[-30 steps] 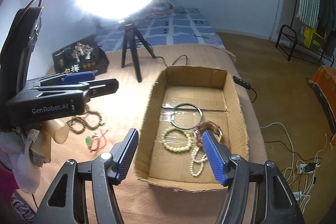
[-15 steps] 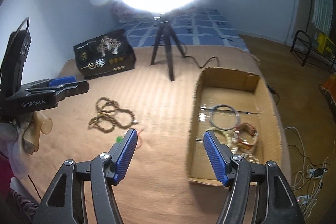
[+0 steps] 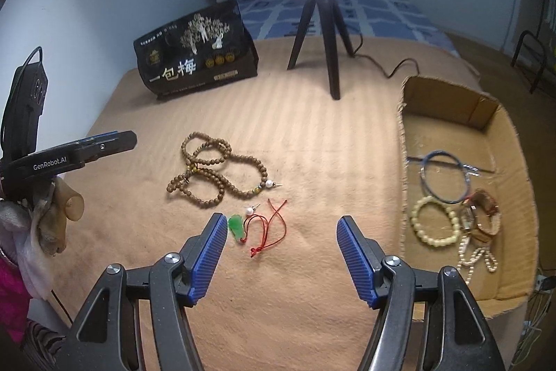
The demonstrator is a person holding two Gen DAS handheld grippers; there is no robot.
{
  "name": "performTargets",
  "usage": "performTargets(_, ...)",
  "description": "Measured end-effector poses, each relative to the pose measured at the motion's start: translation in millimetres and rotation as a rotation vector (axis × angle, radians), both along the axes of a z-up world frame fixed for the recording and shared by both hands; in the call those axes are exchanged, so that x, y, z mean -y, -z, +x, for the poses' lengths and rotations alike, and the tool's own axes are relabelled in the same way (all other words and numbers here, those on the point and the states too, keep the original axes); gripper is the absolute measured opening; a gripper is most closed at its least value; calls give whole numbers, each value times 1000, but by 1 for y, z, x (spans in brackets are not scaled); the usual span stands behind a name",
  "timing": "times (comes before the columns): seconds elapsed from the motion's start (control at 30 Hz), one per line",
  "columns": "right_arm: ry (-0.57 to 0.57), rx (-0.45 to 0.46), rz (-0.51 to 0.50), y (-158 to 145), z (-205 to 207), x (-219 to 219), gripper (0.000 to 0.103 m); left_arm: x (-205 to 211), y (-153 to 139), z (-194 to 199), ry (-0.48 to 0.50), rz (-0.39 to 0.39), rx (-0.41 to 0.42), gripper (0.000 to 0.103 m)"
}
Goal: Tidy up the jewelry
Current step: 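Withdraw both tools from the box toward the prayer beads, then grasp the brown prayer-bead strand with the left tool while the right tool grasps the jade pendant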
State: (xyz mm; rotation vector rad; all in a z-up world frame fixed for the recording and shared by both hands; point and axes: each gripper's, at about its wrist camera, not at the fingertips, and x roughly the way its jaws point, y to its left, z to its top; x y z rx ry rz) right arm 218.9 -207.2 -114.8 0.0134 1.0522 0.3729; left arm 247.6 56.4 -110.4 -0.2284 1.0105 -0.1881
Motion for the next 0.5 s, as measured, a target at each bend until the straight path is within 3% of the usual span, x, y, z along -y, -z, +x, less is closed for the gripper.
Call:
performTargets(0.23,-37,-72,20,21,12,-16,68,-4,26,10,-4,-3,-59,73)
performTargets(0.5,-144,-118,-40,48,15,-47,68,-3,41,22,-4,-25,-98,73)
